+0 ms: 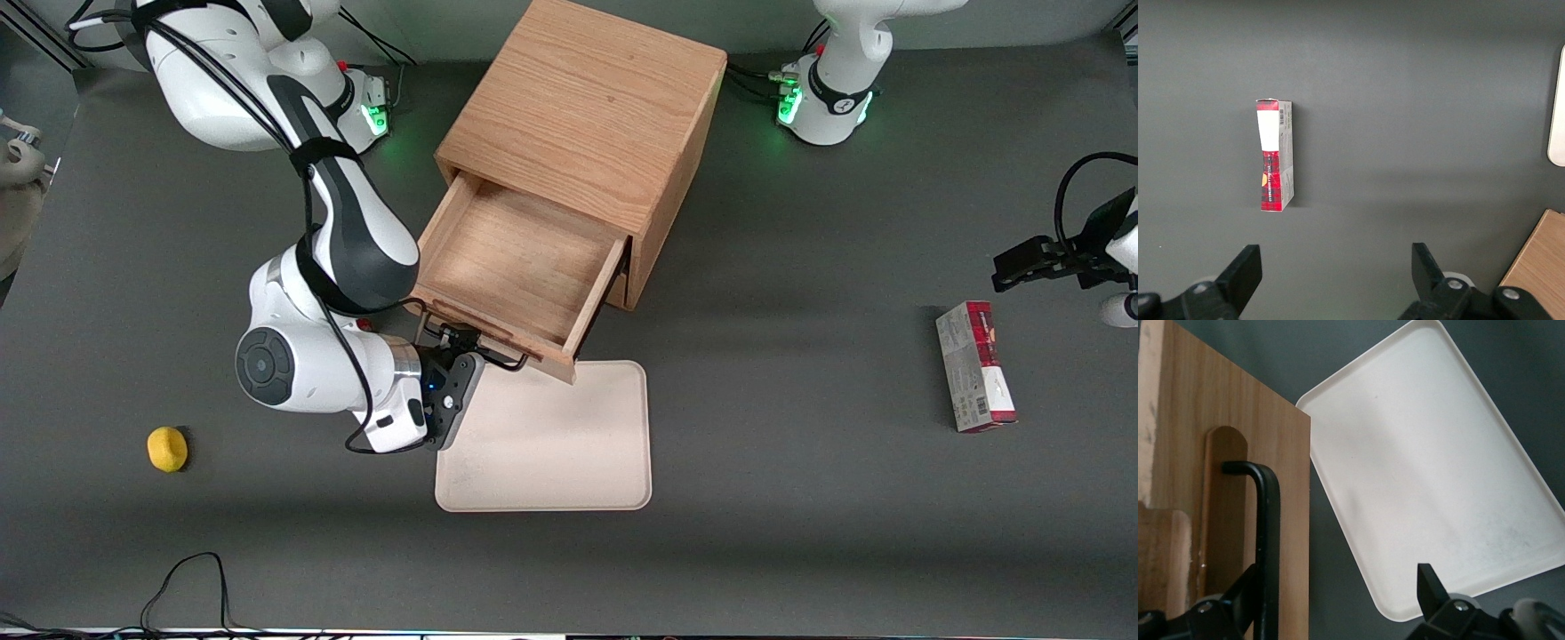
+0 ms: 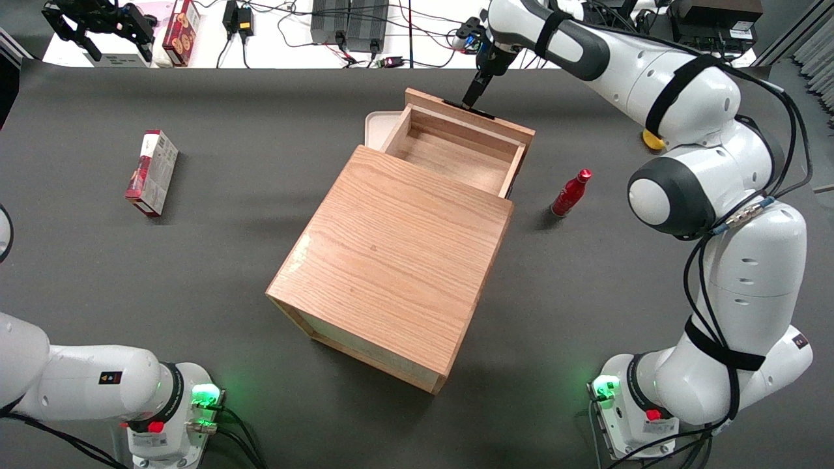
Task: Open upper drawer
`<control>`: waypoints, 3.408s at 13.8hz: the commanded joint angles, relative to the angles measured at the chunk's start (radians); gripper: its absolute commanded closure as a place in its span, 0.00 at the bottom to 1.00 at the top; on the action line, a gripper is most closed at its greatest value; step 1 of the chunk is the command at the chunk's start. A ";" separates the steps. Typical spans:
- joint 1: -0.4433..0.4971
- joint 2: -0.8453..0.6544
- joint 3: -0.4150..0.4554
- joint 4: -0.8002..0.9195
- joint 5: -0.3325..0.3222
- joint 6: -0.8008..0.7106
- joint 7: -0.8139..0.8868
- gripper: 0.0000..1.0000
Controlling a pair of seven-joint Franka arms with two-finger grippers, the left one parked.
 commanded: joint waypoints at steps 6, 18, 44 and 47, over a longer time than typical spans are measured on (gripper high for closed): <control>-0.021 0.025 0.005 0.060 -0.010 -0.029 -0.026 0.00; -0.055 0.055 0.005 0.096 -0.013 -0.018 -0.021 0.00; -0.133 -0.029 -0.070 0.172 -0.018 -0.113 0.034 0.00; -0.123 -0.158 -0.150 0.028 -0.030 -0.179 0.100 0.00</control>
